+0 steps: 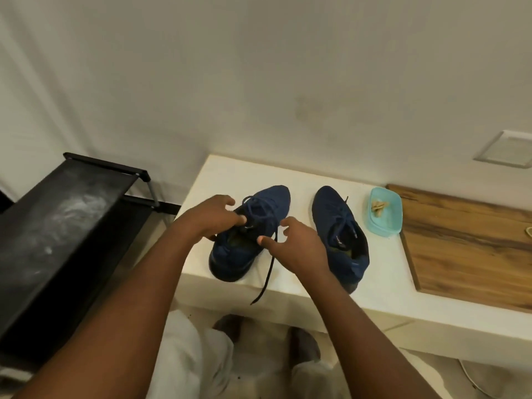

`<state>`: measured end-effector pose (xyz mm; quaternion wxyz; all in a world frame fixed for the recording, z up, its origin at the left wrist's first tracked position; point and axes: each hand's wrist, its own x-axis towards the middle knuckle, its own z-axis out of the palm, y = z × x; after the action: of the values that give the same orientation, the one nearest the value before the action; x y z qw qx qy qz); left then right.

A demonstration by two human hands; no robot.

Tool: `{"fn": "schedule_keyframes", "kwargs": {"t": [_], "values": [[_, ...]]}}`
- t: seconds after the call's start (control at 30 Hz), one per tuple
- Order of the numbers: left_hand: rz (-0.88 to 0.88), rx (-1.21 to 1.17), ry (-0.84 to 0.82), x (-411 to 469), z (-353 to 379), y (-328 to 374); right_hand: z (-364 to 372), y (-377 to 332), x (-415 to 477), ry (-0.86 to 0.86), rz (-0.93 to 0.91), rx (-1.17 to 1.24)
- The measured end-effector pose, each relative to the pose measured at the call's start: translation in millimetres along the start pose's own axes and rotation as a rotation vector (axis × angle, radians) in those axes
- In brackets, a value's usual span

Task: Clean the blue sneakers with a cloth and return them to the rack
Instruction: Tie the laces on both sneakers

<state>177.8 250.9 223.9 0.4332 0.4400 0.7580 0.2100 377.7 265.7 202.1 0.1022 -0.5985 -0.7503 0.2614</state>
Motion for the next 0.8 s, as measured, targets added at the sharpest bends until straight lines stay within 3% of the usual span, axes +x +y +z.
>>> {"fn": "schedule_keyframes", "kwargs": {"t": [0.1, 0.37, 0.47, 0.57, 0.7, 0.8], "values": [[0.036, 0.196, -0.012, -3, 8, 3, 0, 3, 2, -0.01, 0.045, 0.082], [0.053, 0.024, -0.219, -19, 24, 11, -25, 23, 4, 0.067, 0.085, 0.119], [0.065, -0.087, -0.202, -16, 21, 14, -28, 29, 6, 0.026, 0.093, 0.178], [0.086, -0.179, -0.064, -9, 20, 17, -36, 32, 10, 0.0, 0.09, 0.262], [0.06, -0.189, -0.047, 2, 25, 19, -52, 27, 16, 0.116, 0.15, 0.427], [-0.039, -0.408, -0.079, 7, 14, 18, -58, 26, 20, 0.178, 0.229, 0.516]]}}
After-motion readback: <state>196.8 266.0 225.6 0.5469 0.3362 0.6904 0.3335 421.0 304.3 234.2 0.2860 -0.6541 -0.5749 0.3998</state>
